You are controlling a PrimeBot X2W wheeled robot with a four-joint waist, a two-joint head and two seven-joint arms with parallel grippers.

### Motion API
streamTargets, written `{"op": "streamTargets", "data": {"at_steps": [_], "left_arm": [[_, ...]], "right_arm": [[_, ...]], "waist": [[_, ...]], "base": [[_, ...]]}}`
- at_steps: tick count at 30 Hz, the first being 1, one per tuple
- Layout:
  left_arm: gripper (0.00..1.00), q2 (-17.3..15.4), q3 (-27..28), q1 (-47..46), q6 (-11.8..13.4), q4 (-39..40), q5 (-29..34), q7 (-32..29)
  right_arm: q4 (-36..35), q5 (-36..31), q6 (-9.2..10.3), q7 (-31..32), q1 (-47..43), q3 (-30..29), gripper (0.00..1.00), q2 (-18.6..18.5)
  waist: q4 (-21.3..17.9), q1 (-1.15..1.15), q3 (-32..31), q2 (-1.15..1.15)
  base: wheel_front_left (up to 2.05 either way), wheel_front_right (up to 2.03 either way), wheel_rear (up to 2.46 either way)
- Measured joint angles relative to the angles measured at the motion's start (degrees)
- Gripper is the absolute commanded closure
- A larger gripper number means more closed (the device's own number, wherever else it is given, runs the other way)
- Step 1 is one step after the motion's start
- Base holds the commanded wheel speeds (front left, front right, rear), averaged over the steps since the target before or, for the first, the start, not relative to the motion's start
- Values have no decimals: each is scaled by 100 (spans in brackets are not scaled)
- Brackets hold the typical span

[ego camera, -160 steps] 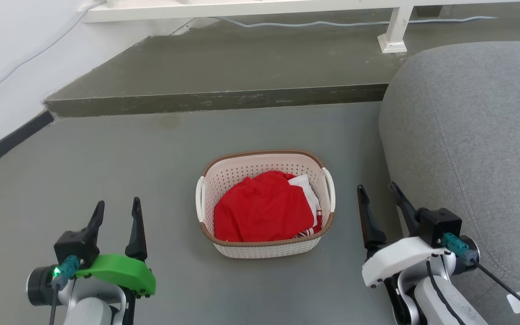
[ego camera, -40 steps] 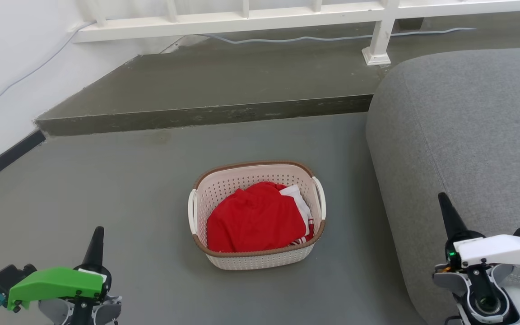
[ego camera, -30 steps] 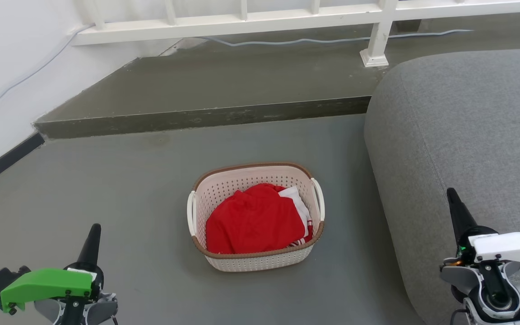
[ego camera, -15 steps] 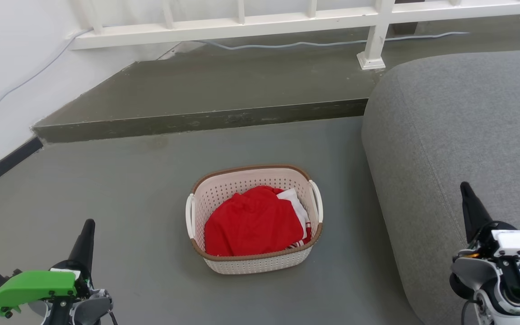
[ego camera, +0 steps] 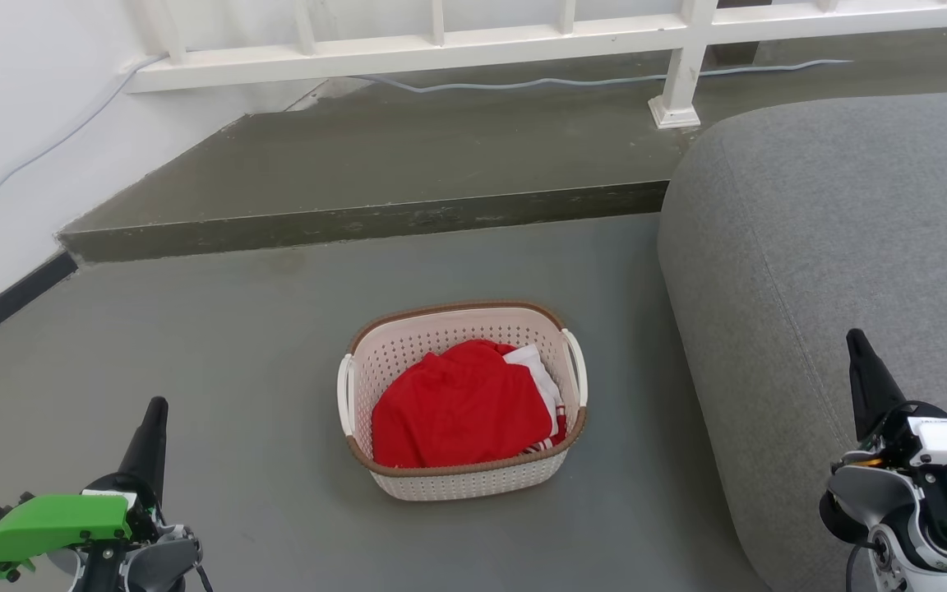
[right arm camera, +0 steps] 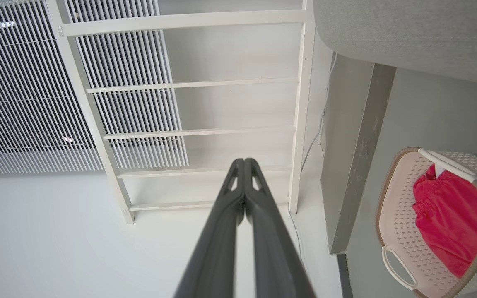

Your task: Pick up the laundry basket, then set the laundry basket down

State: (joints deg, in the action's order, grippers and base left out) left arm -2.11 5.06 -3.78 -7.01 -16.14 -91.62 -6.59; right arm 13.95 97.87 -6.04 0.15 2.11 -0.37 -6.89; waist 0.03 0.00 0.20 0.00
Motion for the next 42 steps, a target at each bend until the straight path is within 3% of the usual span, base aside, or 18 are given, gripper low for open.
{"op": "streamTargets", "data": {"at_steps": [42], "left_arm": [[100,2,-2,0,-1,13,0,1]], "right_arm": [[126,0,-51,41,96,-27,100,3]], "waist": [[-2,0,-3,0]], "base": [[0,0,0]]}}
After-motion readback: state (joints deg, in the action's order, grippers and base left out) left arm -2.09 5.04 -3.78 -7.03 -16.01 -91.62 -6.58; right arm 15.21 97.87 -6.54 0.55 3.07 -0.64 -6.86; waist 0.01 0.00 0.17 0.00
